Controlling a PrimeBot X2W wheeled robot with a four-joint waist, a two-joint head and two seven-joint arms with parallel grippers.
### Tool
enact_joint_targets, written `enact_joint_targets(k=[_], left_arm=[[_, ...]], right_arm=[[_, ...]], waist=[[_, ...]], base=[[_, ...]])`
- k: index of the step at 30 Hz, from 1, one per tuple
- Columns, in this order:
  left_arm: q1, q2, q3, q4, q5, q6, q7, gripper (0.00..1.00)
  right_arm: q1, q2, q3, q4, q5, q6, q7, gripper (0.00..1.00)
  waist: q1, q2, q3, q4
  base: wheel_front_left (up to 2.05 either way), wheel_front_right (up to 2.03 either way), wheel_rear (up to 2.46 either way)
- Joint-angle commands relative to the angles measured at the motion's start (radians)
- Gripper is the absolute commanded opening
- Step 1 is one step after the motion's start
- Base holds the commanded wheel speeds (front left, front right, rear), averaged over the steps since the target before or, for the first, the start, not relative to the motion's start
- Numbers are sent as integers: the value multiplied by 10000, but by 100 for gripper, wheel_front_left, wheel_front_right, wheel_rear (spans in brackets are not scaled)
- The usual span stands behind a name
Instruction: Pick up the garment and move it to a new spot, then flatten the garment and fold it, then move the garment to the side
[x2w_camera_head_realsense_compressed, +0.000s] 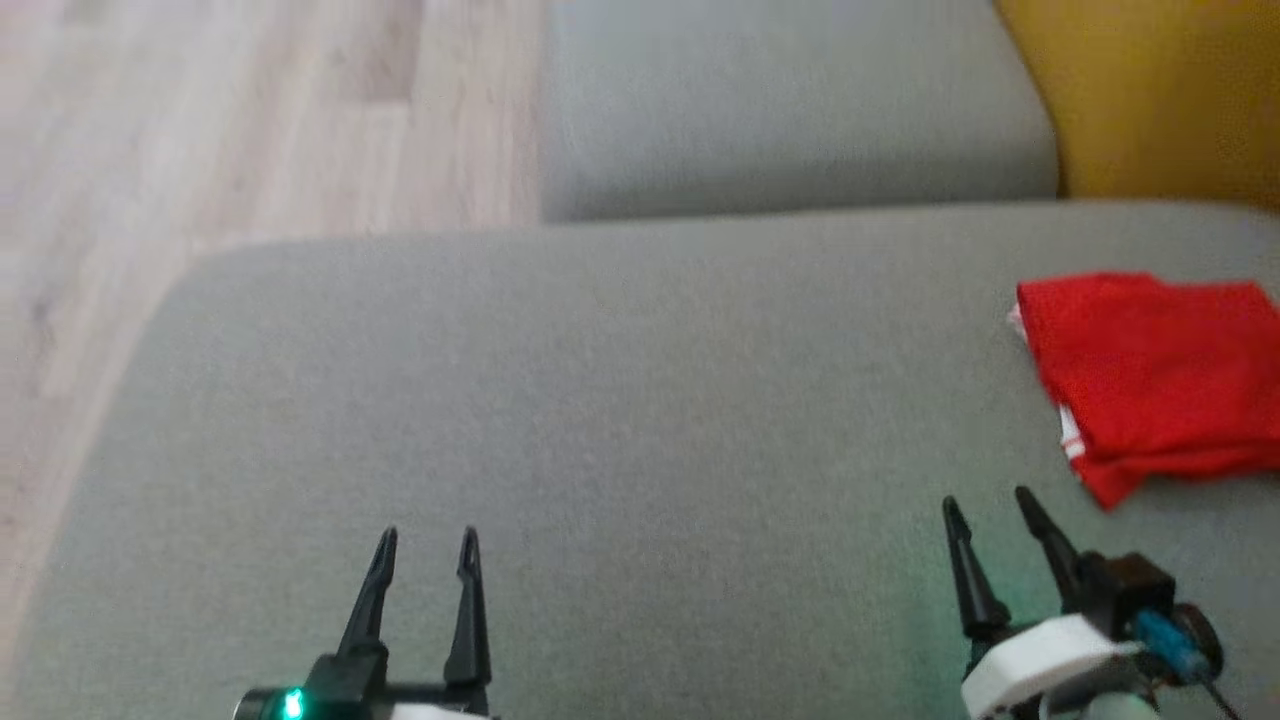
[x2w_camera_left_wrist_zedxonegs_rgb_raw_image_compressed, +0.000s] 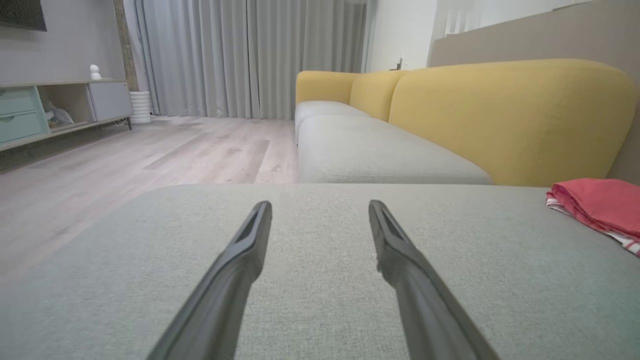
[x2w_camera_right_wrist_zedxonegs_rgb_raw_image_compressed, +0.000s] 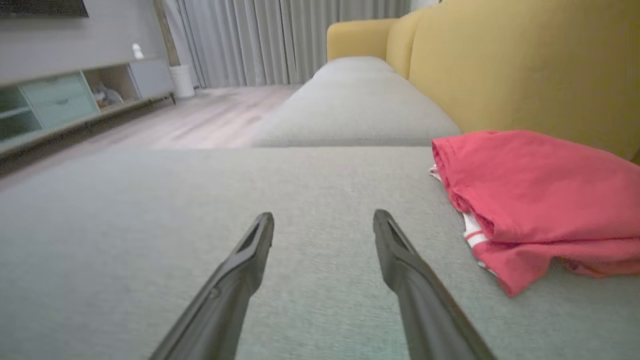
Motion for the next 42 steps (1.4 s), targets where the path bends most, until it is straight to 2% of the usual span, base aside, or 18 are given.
enact_joint_targets(k=[1, 9, 18, 19, 23, 42], left_arm=[[-73, -26, 487, -292, 112, 80, -53, 100], [581, 6, 856, -112, 186, -82, -53, 100], [697, 49, 1091, 44, 370, -330, -53, 100], [1223, 65, 739, 333, 314, -315, 0, 0], [1337, 40, 787, 858, 237, -338, 40, 0], [835, 30, 1264, 777, -1985, -676, 601, 0]], right_arm=[[176, 68, 278, -1013, 247, 63, -134, 100], [1835, 441, 90, -2574, 250, 63, -137, 100], [2473, 562, 37, -2776, 23, 63, -138, 100], [3032, 648, -146, -2397, 68, -2, -2, 0], [3121, 650, -147, -1898, 155, -3, 47, 0], [2519, 639, -434, -1969, 2436, 7, 596, 0]], waist=[[4, 0, -846, 457], [4, 0, -1664, 650], [4, 0, -2017, 637], [4, 0, -2023, 639], [5, 0, -2021, 632], [5, 0, -1575, 521]], base=[[0, 0, 0], [0, 0, 0], [0, 0, 0], [0, 0, 0], [0, 0, 0], [0, 0, 0]])
